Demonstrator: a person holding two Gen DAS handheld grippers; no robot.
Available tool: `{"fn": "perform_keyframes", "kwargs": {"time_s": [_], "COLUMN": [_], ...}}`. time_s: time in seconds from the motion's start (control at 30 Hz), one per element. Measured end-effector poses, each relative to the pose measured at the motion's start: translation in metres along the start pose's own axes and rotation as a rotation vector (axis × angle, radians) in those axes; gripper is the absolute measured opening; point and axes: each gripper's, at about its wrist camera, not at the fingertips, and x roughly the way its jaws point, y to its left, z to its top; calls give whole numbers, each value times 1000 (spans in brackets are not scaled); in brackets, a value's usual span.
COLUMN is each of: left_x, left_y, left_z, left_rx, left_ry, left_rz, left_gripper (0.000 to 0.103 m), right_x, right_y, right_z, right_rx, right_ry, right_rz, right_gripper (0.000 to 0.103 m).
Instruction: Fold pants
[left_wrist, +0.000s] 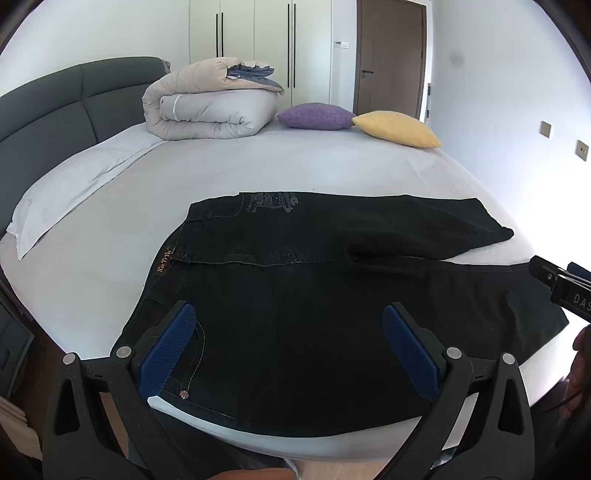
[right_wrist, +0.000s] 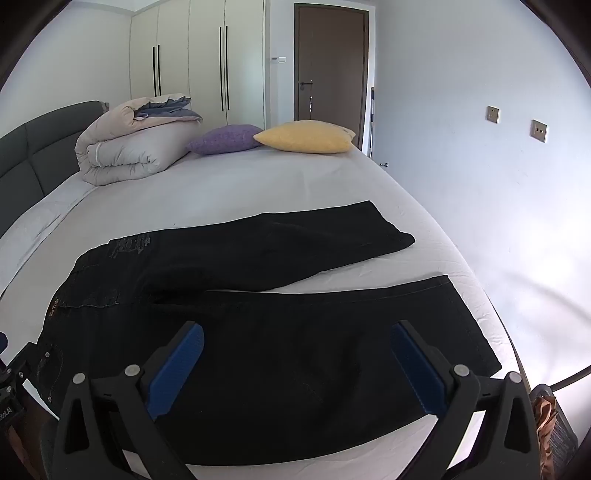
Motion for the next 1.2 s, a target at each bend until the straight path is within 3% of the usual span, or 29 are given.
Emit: {"fn": "perform_keyframes", "kwargs": {"time_s": [1.2], "left_x": [12], "left_y": [7], "left_z": [-5], "left_rx": [-26], "left_ry": [33], "left_rz": [-6], "left_gripper": [103], "right_x": [5], "right_y": [21], "right_z": [-15], "right_rx": [-51], "right_ry": [32], "right_rz": [12], "right_gripper": [103]}}
